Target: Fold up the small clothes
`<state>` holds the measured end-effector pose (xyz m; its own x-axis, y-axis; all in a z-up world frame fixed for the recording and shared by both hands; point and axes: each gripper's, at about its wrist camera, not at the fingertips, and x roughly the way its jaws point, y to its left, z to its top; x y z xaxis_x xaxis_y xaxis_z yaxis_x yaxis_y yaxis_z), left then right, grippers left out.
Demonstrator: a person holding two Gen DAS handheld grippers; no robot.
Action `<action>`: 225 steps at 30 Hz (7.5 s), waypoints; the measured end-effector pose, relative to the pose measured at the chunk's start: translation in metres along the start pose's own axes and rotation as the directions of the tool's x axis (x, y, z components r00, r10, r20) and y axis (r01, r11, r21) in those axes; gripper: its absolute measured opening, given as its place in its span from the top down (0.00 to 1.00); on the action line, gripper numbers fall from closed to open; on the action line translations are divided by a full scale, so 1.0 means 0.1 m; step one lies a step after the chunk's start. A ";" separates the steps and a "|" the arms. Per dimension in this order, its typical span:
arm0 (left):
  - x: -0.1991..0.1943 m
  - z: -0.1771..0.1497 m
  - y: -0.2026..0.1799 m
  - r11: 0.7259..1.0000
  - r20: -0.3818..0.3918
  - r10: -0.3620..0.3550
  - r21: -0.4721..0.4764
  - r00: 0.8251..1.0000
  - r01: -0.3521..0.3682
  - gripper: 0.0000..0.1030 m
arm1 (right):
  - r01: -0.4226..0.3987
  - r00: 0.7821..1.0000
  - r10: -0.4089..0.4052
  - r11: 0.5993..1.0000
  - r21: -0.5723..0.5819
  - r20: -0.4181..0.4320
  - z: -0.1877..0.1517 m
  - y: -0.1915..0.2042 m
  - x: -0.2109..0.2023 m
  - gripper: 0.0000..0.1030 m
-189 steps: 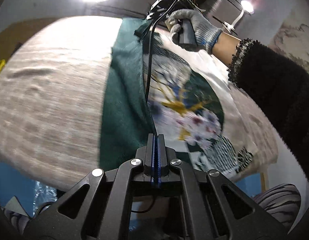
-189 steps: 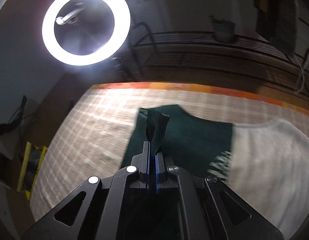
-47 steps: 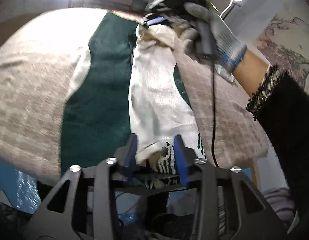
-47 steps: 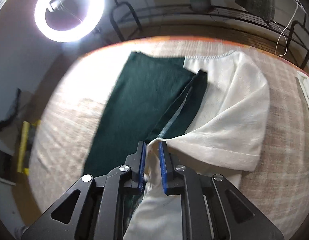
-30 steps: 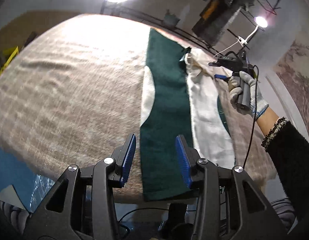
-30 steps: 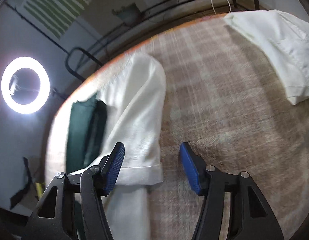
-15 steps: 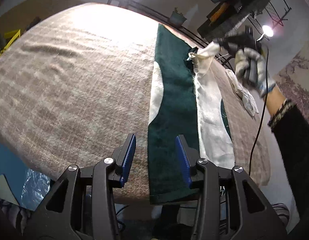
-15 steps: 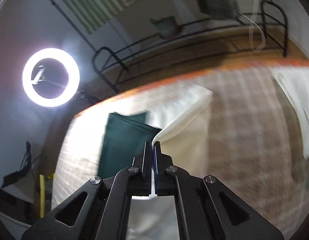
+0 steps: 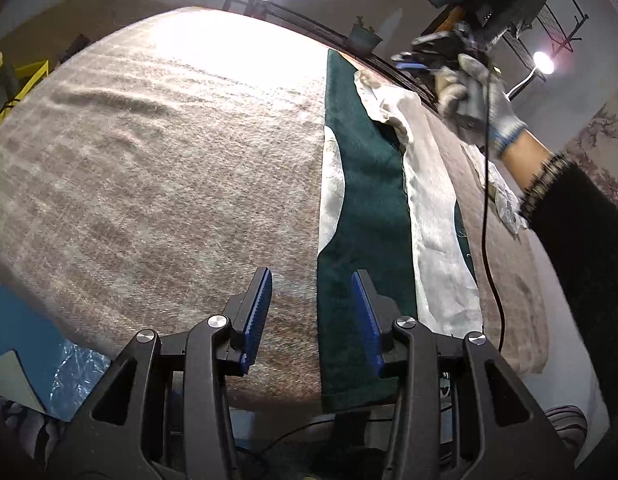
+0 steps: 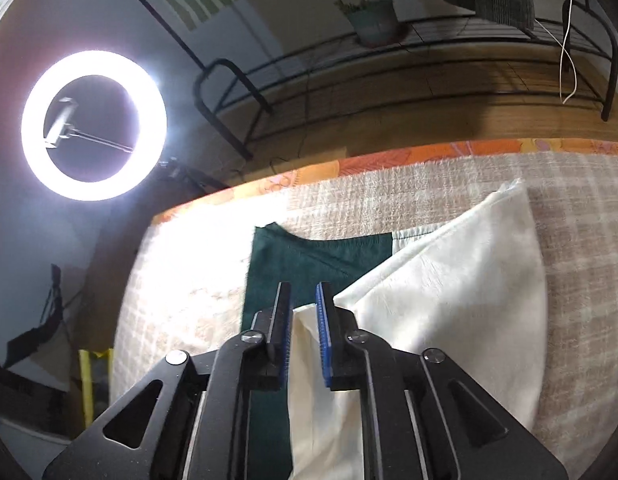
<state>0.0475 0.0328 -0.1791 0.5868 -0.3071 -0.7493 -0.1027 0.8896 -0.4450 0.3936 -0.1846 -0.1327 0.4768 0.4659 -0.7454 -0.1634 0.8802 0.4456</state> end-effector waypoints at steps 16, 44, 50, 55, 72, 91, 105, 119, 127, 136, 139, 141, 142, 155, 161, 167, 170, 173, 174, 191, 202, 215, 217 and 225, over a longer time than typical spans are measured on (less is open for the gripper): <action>-0.08 -0.12 0.25 1.000 -0.079 -0.027 0.005 0.997 0.027 0.59 | 0.042 0.998 -0.042 0.999 -0.001 -0.056 -2.12 -0.61 -1.87 0.88; 0.15 -0.42 -0.07 0.986 -0.244 -0.166 -0.021 0.955 0.166 0.99 | -0.194 0.952 0.217 0.973 0.122 -0.215 -3.81 -0.94 -1.87 0.98; 0.12 -0.39 -0.14 0.987 -0.248 -0.142 0.041 0.958 0.157 1.00 | -0.251 0.948 0.275 0.956 0.154 -0.162 -3.73 -0.97 -1.99 0.98; -0.06 -0.22 -0.07 0.976 -0.225 -0.217 -0.035 0.950 0.215 1.00 | -0.250 0.942 0.285 0.948 0.195 -0.179 -3.76 -0.95 -1.94 0.99; 0.03 -0.28 0.08 0.983 -0.270 -0.180 -0.010 0.946 0.184 0.57 | -0.165 0.954 0.180 0.983 0.079 -0.241 -3.80 -0.84 -1.80 0.92; 0.14 0.09 -0.15 0.980 -0.291 -0.178 0.032 0.940 0.195 1.00 | -0.256 0.938 0.277 0.959 0.122 -0.208 -3.58 -0.75 -1.79 0.98; 0.72 1.25 -0.38 0.989 -0.214 -0.107 0.075 0.971 0.126 1.00 | -0.202 0.976 0.209 0.972 0.116 -0.052 -2.31 -0.84 -1.68 0.98; 1.32 1.67 -0.44 0.990 -0.175 -0.044 0.128 0.984 0.067 1.00 | -0.081 0.994 0.091 0.982 0.168 -0.054 -1.77 -1.05 -1.10 0.98; 1.18 1.79 -0.44 0.990 -0.103 0.004 0.140 0.995 0.011 0.49 | -0.022 1.000 0.020 0.992 0.126 0.019 -1.72 -1.08 -1.39 0.70; 1.20 1.83 -0.47 0.977 -0.076 0.055 0.210 0.996 -0.038 0.49 | -0.004 1.000 0.001 0.997 0.074 0.030 -1.73 -1.04 -1.45 0.70; 1.22 1.95 -0.48 0.975 -0.061 0.059 0.218 0.996 -0.045 0.49 | 0.006 0.999 -0.008 0.999 0.043 0.033 -1.67 -1.01 -1.44 0.70; 1.25 2.04 -0.48 0.974 -0.049 0.062 0.221 0.997 -0.049 0.49 | -0.001 0.999 0.000 1.000 0.030 0.040 -1.59 -1.01 -1.42 0.70; 1.27 2.10 -0.49 0.973 -0.042 0.061 0.225 0.997 -0.050 0.49 | -0.001 0.999 0.000 1.000 0.023 0.042 -1.55 -1.02 -1.40 0.70; 2.42 3.16 -0.41 0.982 -0.103 0.046 0.189 0.994 -0.025 0.49 | 0.026 1.000 -0.026 0.999 -0.039 0.001 -0.58 -1.32 -0.60 0.58; 2.94 3.54 -0.31 0.996 -0.139 -0.011 0.091 0.990 0.023 0.49 | -0.003 1.000 0.003 1.000 0.022 -0.005 -0.09 -1.53 -0.19 0.58; 3.15 3.69 -0.43 0.991 -0.106 -0.022 0.129 0.994 0.036 0.49 | -0.032 0.999 0.032 0.999 0.039 0.017 0.26 -1.65 0.09 0.58; 3.19 3.68 -0.50 0.987 -0.078 -0.008 0.158 0.997 0.021 0.58 | -0.076 0.997 0.075 0.996 0.048 0.034 0.35 -1.63 0.16 0.58; 3.28 3.67 -0.55 0.983 -0.073 0.013 0.182 0.997 0.000 0.95 | -0.089 0.995 0.088 0.995 0.034 0.044 0.37 -1.58 0.21 0.72; 3.29 3.67 -0.55 0.984 -0.069 0.008 0.180 0.998 0.004 0.98 | -0.094 0.995 0.093 0.995 0.028 0.028 0.37 -1.56 0.25 0.94; 2.11 3.34 -0.81 0.965 0.053 -0.056 0.258 0.997 0.041 1.00 | -0.088 0.985 0.105 0.988 -0.129 0.135 0.16 -0.98 -0.71 0.98; 1.12 2.38 -0.73 0.930 0.072 -0.045 0.366 0.996 0.015 1.00 | -0.041 0.993 0.067 0.970 -0.239 0.101 -0.79 -0.69 -1.51 0.98; 0.77 1.14 -0.57 0.868 0.049 0.011 0.495 0.999 -0.034 1.00 | 0.050 0.997 -0.038 0.974 -0.221 0.061 -2.02 -0.85 -1.66 0.98; 0.77 1.04 -0.57 0.850 0.042 0.022 0.525 0.999 -0.041 1.00 | 0.071 0.996 -0.056 0.964 -0.255 0.066 -2.11 -0.81 -1.70 0.98; 0.30 0.70 -0.27 0.854 0.009 -0.050 0.518 0.999 0.038 0.66 | 0.076 0.997 -0.064 0.950 -0.304 0.049 -2.45 -0.86 -1.99 0.84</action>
<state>0.1237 0.0232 -0.1554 0.5984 -0.3478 -0.7218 0.3506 0.9237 -0.1544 0.1008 -0.3312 -0.1443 0.5280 0.4037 -0.7471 -0.3815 0.8988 0.2160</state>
